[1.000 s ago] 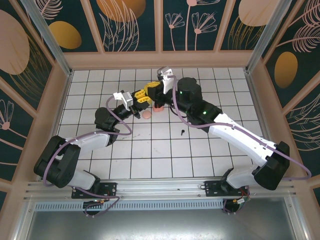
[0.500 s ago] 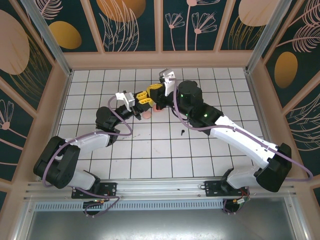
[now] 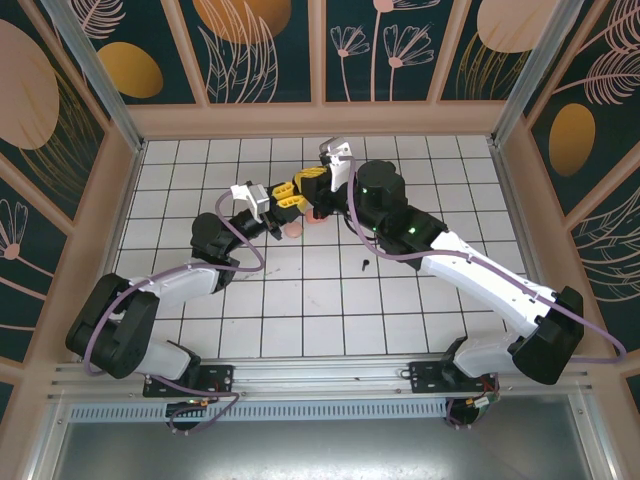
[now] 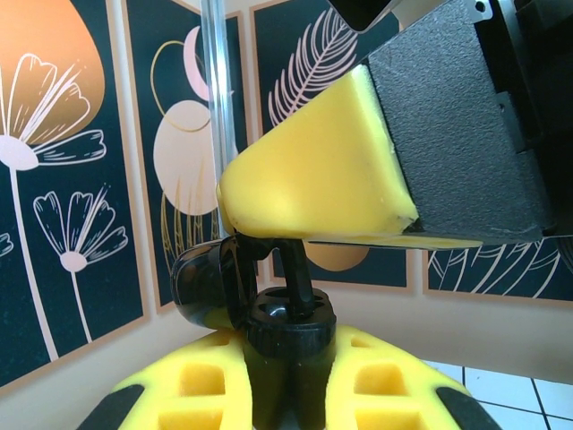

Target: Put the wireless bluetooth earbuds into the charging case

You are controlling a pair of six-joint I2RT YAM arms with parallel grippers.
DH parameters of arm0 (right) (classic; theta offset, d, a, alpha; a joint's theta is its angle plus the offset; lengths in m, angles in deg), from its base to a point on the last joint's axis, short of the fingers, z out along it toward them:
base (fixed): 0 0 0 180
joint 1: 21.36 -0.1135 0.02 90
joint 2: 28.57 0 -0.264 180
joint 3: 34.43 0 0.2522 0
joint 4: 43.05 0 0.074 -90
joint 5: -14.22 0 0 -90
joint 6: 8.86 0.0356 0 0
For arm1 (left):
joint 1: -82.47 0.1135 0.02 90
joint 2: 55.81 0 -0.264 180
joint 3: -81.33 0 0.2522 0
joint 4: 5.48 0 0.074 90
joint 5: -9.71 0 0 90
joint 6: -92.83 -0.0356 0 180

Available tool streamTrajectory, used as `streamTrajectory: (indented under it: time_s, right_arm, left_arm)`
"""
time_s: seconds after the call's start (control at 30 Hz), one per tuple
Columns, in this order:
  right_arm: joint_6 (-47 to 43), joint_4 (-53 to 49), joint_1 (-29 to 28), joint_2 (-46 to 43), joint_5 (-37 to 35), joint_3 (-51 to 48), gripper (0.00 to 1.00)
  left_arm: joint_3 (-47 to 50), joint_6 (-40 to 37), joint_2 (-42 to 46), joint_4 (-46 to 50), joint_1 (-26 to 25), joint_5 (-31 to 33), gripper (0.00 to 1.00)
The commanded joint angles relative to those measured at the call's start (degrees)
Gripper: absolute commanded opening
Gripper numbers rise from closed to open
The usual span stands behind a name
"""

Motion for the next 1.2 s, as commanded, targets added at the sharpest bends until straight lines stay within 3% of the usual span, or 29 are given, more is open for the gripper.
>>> streamTrajectory:
  time_s: [0.0,0.37,0.5,0.7,0.8,0.97,1.17]
  right_arm:
    - [-1.94,-5.69,0.33,0.3,2.51,-0.32,0.02]
    - [-5.65,-11.76,-1.43,4.29,7.77,1.59,0.02]
    - [-5.7,-12.48,-1.63,4.68,6.36,1.85,0.04]
    - [-3.52,-12.13,-1.48,3.54,1.71,5.07,0.44]
    - [-2.16,-12.72,-1.18,2.36,0.57,8.08,0.55]
    - [1.54,-14.05,-0.11,-1.3,-2.06,11.18,0.65]
    - [12.19,-19.59,6.6,-9.03,-2.61,8.79,0.69]
  left_arm:
    - [-2.21,-0.96,2.48,-4.51,-0.09,-0.5,0.0]
    - [-2.83,-0.65,2.62,-3.31,-0.09,-0.26,0.0]
    - [-2.87,-0.57,2.49,-3.27,-0.09,-0.17,0.0]
    - [-2.58,-0.65,2.21,-3.01,-0.09,0.23,0.0]
    - [-2.14,-0.65,1.94,-3.17,-0.11,0.89,0.0]
    - [-0.93,-1.0,1.34,-5.03,-0.09,2.03,0.0]
    - [0.22,-2.38,1.24,-6.52,-0.09,3.2,0.0]
